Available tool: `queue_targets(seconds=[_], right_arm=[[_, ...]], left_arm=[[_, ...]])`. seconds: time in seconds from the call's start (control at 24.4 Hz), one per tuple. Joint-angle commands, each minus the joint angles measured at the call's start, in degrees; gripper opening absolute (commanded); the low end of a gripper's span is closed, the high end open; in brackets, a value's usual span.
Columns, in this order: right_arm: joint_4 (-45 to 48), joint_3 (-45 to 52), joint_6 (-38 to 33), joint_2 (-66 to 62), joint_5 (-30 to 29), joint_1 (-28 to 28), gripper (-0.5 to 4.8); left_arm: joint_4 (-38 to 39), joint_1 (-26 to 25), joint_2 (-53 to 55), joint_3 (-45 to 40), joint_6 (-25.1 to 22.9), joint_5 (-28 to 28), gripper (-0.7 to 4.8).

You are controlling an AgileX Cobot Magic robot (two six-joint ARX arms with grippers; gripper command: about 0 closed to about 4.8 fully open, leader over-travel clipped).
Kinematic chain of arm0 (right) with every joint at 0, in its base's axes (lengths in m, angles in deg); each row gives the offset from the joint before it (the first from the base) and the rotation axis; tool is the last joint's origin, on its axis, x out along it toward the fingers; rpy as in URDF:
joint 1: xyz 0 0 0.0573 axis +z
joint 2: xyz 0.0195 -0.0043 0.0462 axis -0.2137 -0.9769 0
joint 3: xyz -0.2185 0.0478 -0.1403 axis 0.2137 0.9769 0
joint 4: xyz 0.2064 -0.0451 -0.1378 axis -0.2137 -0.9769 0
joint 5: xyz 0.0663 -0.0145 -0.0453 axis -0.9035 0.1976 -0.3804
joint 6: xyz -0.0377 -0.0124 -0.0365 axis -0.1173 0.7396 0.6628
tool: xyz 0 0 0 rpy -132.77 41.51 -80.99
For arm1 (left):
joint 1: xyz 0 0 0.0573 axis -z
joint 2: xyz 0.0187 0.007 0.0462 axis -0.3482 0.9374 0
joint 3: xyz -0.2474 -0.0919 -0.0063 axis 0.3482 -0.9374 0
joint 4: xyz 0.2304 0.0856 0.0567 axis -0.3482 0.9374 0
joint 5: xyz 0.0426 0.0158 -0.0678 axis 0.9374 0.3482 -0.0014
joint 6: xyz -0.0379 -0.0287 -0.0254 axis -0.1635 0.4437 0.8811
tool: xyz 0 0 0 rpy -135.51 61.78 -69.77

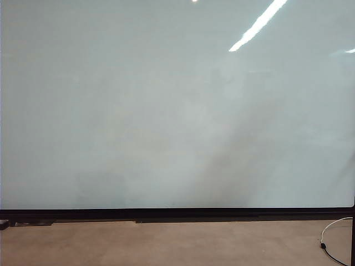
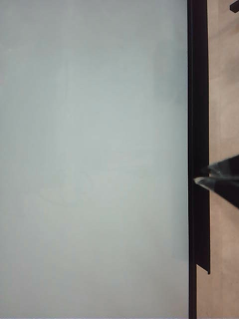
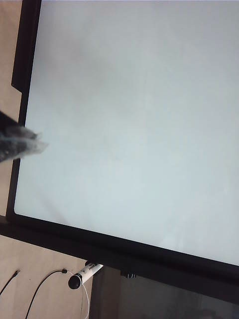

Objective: Pick up the pen on the shelf to the right of the whiteboard and draw a check mark.

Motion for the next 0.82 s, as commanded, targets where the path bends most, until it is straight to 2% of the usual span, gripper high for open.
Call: queue_targets(seconds=[0.04, 0.29, 0.82], right_arm=[[2.7, -0.3, -0.3, 0.0, 3.7, 0.0, -0.06], [8.0, -0.3, 0.2, 0.0, 10.6, 0.0, -0.06], [5.0, -0.4, -1.2, -1.1, 13.7, -0.1, 0.04]], left_arm=[[-0.7, 0.0, 0.0, 0.2, -0.3, 0.0, -0.05], [-0.7, 0.0, 0.0, 0.2, -0.3, 0.0, -0.04], [-0.7, 0.0, 0.0, 0.2, -0.3, 0.0, -0.04]])
